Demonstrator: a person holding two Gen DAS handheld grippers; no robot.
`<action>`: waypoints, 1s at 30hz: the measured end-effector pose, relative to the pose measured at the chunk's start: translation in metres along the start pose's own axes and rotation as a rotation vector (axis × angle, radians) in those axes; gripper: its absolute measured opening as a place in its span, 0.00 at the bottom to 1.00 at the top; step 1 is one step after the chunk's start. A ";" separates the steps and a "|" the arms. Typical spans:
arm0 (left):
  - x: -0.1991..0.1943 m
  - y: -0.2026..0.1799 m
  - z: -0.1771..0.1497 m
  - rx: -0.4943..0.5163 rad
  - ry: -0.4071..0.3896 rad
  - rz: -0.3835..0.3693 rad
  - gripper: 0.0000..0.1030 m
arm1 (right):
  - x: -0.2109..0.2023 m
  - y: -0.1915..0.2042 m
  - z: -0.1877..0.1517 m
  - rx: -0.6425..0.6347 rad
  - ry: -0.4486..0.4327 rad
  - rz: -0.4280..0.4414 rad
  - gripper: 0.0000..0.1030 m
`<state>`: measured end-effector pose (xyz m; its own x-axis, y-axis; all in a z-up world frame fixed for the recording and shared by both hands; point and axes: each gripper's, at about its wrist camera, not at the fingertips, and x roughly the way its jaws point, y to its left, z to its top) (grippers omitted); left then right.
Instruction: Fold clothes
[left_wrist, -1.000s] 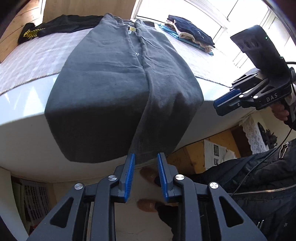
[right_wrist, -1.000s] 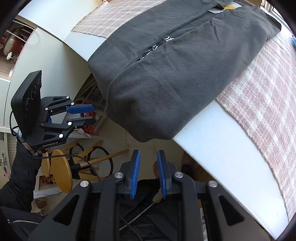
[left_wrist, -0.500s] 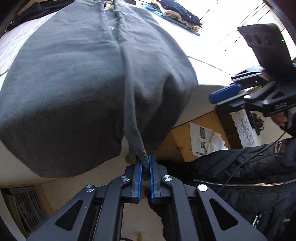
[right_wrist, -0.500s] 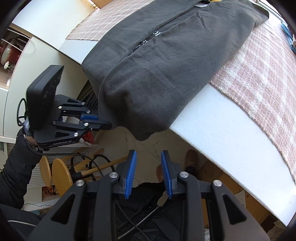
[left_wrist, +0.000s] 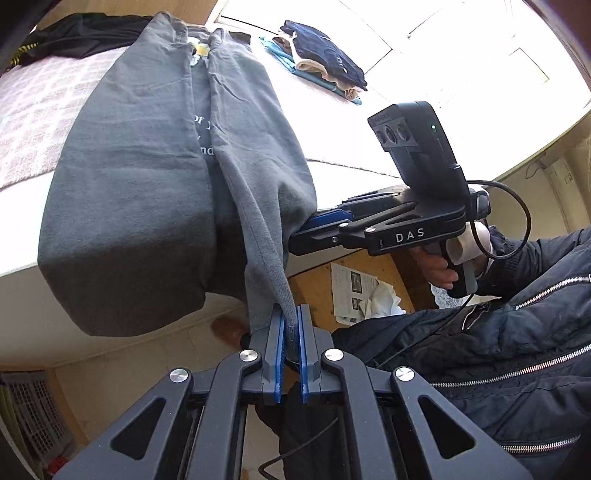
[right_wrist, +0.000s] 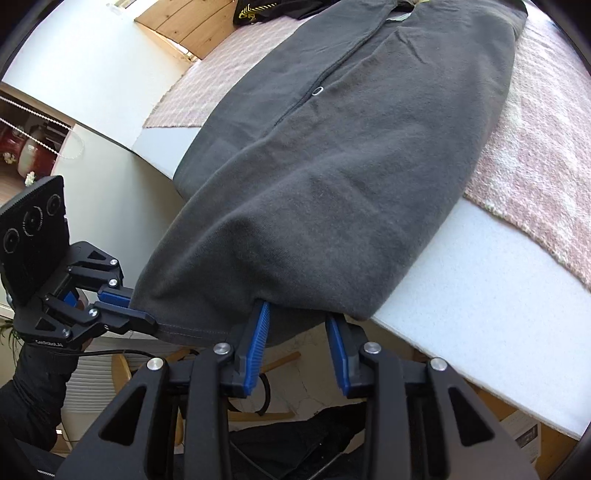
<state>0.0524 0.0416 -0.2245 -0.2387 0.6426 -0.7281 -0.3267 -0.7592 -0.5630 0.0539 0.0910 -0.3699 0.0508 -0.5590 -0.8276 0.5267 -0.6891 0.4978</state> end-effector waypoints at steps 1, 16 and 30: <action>0.000 0.000 0.000 0.000 0.000 -0.005 0.05 | 0.002 -0.002 0.000 0.013 0.000 0.024 0.25; 0.002 -0.002 0.009 0.031 0.024 -0.065 0.05 | -0.026 -0.008 -0.016 -0.067 0.006 -0.127 0.26; 0.007 -0.001 0.014 0.030 0.087 -0.029 0.05 | 0.021 -0.005 -0.004 -0.061 0.009 -0.108 0.30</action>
<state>0.0385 0.0487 -0.2241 -0.1486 0.6516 -0.7439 -0.3599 -0.7363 -0.5731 0.0557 0.0842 -0.3905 -0.0018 -0.4787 -0.8780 0.5803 -0.7155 0.3889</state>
